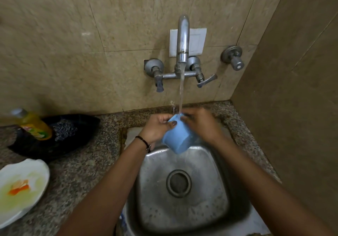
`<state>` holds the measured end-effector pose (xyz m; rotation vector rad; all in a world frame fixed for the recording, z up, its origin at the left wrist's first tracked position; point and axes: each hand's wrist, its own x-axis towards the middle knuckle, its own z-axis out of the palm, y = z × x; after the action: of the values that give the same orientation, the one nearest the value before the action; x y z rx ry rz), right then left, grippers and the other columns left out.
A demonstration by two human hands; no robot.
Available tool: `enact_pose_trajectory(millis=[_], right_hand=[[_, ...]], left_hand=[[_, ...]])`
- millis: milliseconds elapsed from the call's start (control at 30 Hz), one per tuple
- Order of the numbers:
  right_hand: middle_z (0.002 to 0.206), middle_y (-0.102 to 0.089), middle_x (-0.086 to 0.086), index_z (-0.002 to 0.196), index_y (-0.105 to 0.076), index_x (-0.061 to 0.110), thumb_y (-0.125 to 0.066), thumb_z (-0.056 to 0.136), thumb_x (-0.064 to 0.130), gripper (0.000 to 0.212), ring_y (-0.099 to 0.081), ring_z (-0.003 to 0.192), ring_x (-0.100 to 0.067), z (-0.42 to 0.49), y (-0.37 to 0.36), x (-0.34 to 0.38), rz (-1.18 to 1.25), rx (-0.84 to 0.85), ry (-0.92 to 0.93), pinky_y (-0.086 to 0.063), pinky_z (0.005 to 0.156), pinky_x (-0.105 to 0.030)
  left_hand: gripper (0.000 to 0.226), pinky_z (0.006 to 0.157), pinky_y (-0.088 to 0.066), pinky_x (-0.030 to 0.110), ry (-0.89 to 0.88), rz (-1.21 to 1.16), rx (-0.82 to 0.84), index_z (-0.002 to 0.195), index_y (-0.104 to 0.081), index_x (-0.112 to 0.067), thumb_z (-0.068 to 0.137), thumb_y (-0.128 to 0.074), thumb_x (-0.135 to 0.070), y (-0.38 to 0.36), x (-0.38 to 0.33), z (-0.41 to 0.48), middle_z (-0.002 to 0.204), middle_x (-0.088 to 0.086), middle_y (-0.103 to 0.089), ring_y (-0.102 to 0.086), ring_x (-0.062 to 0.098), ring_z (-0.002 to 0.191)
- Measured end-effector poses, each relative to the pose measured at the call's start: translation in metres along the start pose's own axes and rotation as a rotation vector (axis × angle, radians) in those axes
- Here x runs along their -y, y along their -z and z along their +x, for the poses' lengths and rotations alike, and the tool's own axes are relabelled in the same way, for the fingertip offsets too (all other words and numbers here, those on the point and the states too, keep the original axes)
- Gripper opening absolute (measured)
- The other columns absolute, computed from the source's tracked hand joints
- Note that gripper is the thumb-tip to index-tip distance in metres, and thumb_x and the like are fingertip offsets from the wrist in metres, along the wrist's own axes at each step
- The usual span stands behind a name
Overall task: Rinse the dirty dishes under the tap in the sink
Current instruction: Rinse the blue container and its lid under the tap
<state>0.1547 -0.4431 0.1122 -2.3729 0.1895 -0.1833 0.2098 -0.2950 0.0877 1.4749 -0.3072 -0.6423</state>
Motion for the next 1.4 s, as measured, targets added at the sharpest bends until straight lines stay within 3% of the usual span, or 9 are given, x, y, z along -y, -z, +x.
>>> enact_pose_trajectory(millis=[200,367,433,667,833,933,1033,1200,1400], right_hand=[[0.148,-0.037,-0.015,0.145,-0.029,0.005,-0.048,0.096,0.037,0.062,-0.035,0.135,-0.025,-0.009,-0.033,0.001,-0.333,0.004,0.196,-0.027,0.113,-0.034],[0.113,-0.058,0.008,0.123,-0.041,0.026,-0.072,0.081,0.035,0.053,-0.060,0.100,-0.008,-0.006,-0.012,0.000,0.559,0.198,-0.215,-0.055,0.075,-0.021],[0.122,-0.057,-0.001,0.131,-0.038,0.024,-0.072,0.080,0.033,0.062,-0.063,0.104,-0.022,-0.008,-0.010,-0.011,0.848,0.311,-0.354,-0.058,0.082,-0.037],[0.116,-0.065,-0.024,0.128,-0.048,0.007,-0.054,0.087,0.041,0.053,-0.067,0.101,-0.029,-0.032,-0.027,-0.038,1.070,0.477,-0.577,-0.059,0.075,-0.034],[0.124,-0.060,-0.021,0.135,-0.040,0.004,-0.072,0.081,0.011,0.064,-0.063,0.103,-0.032,-0.032,-0.003,-0.042,0.679,0.290,-0.513,-0.054,0.087,-0.045],[0.150,-0.033,-0.005,0.148,-0.024,0.018,-0.078,0.074,0.013,0.092,-0.036,0.135,-0.022,-0.031,0.012,-0.031,0.080,0.094,-0.168,-0.030,0.102,-0.025],[0.153,-0.031,-0.004,0.143,-0.036,0.019,-0.069,0.081,0.015,0.071,-0.024,0.142,-0.019,-0.035,0.009,-0.026,-0.375,0.165,0.134,-0.020,0.110,-0.022],[0.139,-0.048,-0.007,0.131,-0.048,0.015,-0.059,0.087,0.024,0.046,-0.033,0.137,-0.022,-0.056,-0.031,-0.040,-0.681,0.394,0.051,-0.036,0.107,-0.037],[0.138,-0.049,-0.005,0.132,-0.047,0.015,-0.045,0.097,0.029,0.038,-0.033,0.134,-0.024,-0.058,-0.057,-0.028,-0.686,0.318,0.199,-0.023,0.110,-0.035]], left_hand=[[0.017,0.062,-0.055,0.020,-0.024,-0.034,-0.248,0.104,-0.065,-0.001,0.092,-0.055,0.003,-0.001,0.003,-0.003,0.082,0.004,-0.069,-0.066,0.004,0.060],[0.020,0.068,-0.055,0.030,-0.074,-0.153,-0.284,0.110,-0.064,-0.002,0.091,-0.057,-0.002,0.011,0.001,-0.013,0.089,0.005,-0.069,-0.065,0.017,0.076],[0.026,0.066,-0.058,0.029,-0.060,-0.255,-0.280,0.117,-0.059,0.002,0.092,-0.056,-0.003,0.013,0.004,-0.017,0.095,0.008,-0.068,-0.065,0.019,0.080],[0.021,0.079,-0.056,0.037,0.028,-0.527,-0.159,0.113,-0.062,-0.011,0.095,-0.052,-0.013,0.003,0.014,-0.021,0.109,0.008,-0.069,-0.065,0.021,0.096],[0.020,0.067,-0.058,0.032,0.030,-0.197,-0.082,0.100,-0.068,-0.009,0.083,-0.066,0.000,0.000,0.025,-0.021,0.094,0.007,-0.072,-0.066,0.024,0.086],[0.020,0.086,-0.045,0.020,-0.152,0.355,0.021,0.098,-0.070,0.001,0.078,-0.072,0.000,-0.002,0.035,-0.015,0.096,0.013,-0.069,-0.060,0.023,0.094],[0.021,0.099,-0.016,-0.003,-0.331,0.754,0.014,0.100,-0.075,-0.010,0.078,-0.074,-0.011,-0.006,0.042,-0.007,0.107,0.009,-0.072,-0.055,0.019,0.114],[0.041,0.116,-0.027,0.036,-0.582,1.377,0.069,0.096,-0.076,-0.033,0.084,-0.037,-0.028,-0.010,0.055,-0.004,0.094,-0.001,-0.074,-0.060,0.025,0.116],[0.035,0.116,-0.019,0.037,-0.809,1.323,-0.082,0.081,-0.077,-0.027,0.080,-0.045,-0.011,0.019,0.084,-0.026,0.065,-0.011,-0.069,-0.067,0.009,0.073]])
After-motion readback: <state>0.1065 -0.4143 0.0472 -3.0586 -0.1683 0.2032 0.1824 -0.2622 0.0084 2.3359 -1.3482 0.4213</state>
